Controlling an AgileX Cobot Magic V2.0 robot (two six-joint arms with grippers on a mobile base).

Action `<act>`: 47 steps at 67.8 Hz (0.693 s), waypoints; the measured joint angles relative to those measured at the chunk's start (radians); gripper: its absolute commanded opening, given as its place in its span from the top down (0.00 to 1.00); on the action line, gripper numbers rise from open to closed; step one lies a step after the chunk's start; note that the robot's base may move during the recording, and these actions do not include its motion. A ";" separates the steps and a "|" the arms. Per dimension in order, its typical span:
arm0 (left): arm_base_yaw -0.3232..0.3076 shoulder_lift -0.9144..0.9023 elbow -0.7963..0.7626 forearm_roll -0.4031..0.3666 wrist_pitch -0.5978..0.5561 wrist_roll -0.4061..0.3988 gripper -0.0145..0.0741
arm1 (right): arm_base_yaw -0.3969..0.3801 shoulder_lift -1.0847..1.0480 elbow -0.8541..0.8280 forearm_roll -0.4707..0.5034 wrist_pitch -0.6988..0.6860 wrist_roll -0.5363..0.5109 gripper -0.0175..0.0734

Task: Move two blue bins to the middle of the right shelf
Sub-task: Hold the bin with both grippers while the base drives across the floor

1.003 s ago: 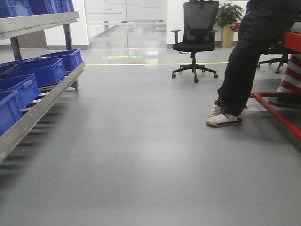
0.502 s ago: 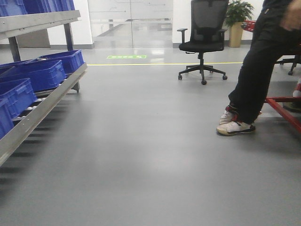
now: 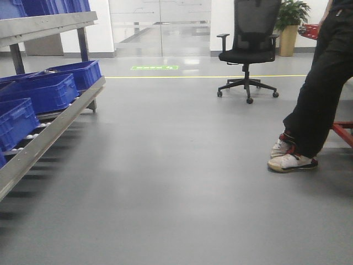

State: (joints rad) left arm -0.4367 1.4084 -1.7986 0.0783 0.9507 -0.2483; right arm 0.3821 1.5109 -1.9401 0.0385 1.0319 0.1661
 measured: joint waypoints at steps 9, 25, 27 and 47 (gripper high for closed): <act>0.000 0.000 0.000 0.000 0.000 0.000 0.96 | 0.000 0.000 0.000 0.000 0.000 0.000 0.97; 0.000 0.000 0.000 0.002 0.000 0.000 0.96 | 0.000 0.000 0.000 0.000 0.000 0.000 0.97; 0.000 0.000 0.000 0.002 0.000 0.000 0.96 | 0.000 0.000 0.000 0.000 0.000 0.000 0.97; -0.001 0.000 0.000 0.002 0.000 0.000 0.96 | 0.000 0.000 0.000 -0.002 0.000 0.000 0.97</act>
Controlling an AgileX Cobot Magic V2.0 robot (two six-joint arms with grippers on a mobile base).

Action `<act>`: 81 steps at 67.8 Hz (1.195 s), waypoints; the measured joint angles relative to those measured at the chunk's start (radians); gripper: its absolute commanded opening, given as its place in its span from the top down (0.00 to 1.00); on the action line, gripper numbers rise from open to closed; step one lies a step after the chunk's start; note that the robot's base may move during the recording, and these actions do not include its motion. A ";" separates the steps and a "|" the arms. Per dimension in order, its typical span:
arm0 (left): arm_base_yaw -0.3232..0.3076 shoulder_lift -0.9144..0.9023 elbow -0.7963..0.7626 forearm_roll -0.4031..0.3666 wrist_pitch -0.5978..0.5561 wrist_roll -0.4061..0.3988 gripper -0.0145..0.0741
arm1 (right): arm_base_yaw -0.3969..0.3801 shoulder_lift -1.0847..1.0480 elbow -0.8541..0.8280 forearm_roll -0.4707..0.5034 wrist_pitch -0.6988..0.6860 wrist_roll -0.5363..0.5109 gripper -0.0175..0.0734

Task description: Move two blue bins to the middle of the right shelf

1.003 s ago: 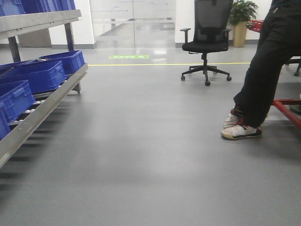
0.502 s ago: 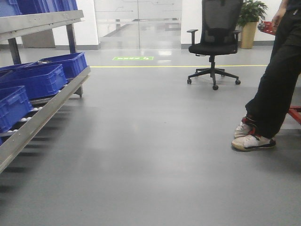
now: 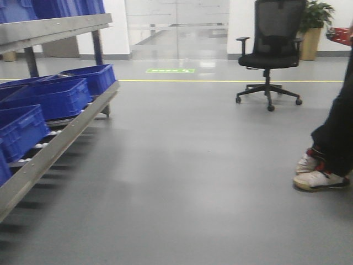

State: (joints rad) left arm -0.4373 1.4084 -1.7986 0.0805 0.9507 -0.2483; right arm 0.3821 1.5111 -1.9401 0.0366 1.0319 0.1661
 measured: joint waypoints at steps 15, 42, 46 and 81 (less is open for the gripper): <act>0.000 0.000 0.000 0.000 0.000 0.000 0.96 | 0.000 0.000 0.000 0.000 0.000 0.000 0.97; 0.000 0.000 0.000 0.000 0.000 0.000 0.96 | 0.000 0.000 0.000 0.000 0.000 0.000 0.97; 0.000 0.000 0.000 0.000 0.000 0.000 0.96 | 0.000 0.000 0.000 0.000 0.000 0.000 0.97; 0.000 0.000 0.000 0.002 0.000 0.000 0.96 | 0.000 0.000 0.000 0.002 0.000 0.000 0.97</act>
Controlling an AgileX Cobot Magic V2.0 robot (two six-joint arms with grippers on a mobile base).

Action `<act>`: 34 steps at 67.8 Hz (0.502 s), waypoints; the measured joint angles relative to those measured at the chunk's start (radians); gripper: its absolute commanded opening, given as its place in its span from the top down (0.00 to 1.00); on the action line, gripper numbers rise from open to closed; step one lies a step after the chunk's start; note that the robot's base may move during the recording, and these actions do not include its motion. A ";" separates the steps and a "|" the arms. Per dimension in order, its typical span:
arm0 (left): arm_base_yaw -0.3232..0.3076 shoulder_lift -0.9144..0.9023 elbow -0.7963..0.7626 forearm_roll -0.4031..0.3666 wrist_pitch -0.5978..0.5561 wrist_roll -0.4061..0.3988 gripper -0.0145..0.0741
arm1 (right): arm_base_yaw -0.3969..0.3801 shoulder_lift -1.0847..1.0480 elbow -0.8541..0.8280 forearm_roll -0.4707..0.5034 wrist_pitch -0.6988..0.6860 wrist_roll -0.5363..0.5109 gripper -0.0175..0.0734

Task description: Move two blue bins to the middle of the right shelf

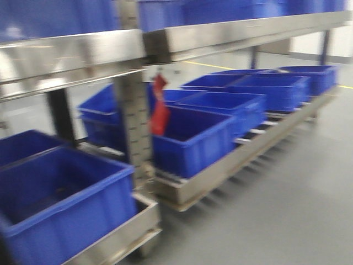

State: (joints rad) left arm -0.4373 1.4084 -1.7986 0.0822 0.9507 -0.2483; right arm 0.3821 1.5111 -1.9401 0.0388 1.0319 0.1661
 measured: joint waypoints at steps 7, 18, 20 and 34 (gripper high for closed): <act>0.000 0.000 0.000 0.000 0.000 0.000 0.96 | 0.000 0.000 0.000 0.000 0.000 0.000 0.97; 0.000 0.000 0.000 0.000 0.000 0.000 0.96 | 0.000 0.000 0.000 0.000 0.000 0.000 0.97; 0.000 0.000 0.000 0.000 0.000 0.000 0.96 | 0.000 0.000 0.000 0.000 0.000 0.000 0.97; 0.000 0.000 0.000 0.000 0.000 0.000 0.96 | 0.000 0.000 0.000 0.000 0.000 0.000 0.97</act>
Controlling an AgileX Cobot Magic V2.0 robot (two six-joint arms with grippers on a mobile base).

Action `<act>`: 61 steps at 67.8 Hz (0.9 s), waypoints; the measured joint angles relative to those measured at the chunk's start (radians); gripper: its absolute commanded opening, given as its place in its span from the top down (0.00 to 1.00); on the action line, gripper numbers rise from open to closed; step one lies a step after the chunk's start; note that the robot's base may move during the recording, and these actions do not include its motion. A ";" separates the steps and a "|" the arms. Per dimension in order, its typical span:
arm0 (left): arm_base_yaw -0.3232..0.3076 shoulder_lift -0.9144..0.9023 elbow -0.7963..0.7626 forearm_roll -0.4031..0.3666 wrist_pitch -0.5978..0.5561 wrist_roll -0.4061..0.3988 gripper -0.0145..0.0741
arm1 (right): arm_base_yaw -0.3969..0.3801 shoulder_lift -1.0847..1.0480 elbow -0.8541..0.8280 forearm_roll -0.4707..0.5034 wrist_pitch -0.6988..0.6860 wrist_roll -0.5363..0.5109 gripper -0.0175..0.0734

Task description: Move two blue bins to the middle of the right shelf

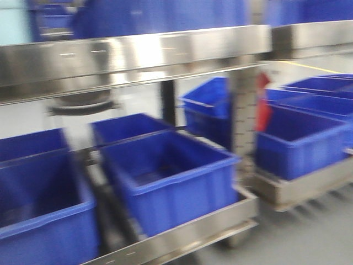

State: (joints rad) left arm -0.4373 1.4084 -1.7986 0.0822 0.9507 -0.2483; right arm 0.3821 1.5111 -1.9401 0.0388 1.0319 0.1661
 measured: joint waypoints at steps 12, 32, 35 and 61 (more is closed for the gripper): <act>0.000 0.000 0.000 0.000 0.000 0.000 0.96 | 0.000 0.000 0.000 0.000 0.000 0.000 0.97; 0.000 0.000 0.000 0.002 0.000 0.000 0.96 | 0.000 0.000 0.000 0.000 0.000 0.000 0.97; 0.000 0.000 0.000 0.002 0.000 0.000 0.96 | 0.000 0.000 0.000 0.000 0.000 0.000 0.97; 0.000 0.000 0.000 0.006 0.000 0.000 0.96 | 0.000 0.000 0.000 0.000 0.000 0.000 0.97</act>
State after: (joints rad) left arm -0.4373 1.4084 -1.7986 0.0878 0.9507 -0.2483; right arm 0.3821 1.5111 -1.9401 0.0388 1.0319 0.1661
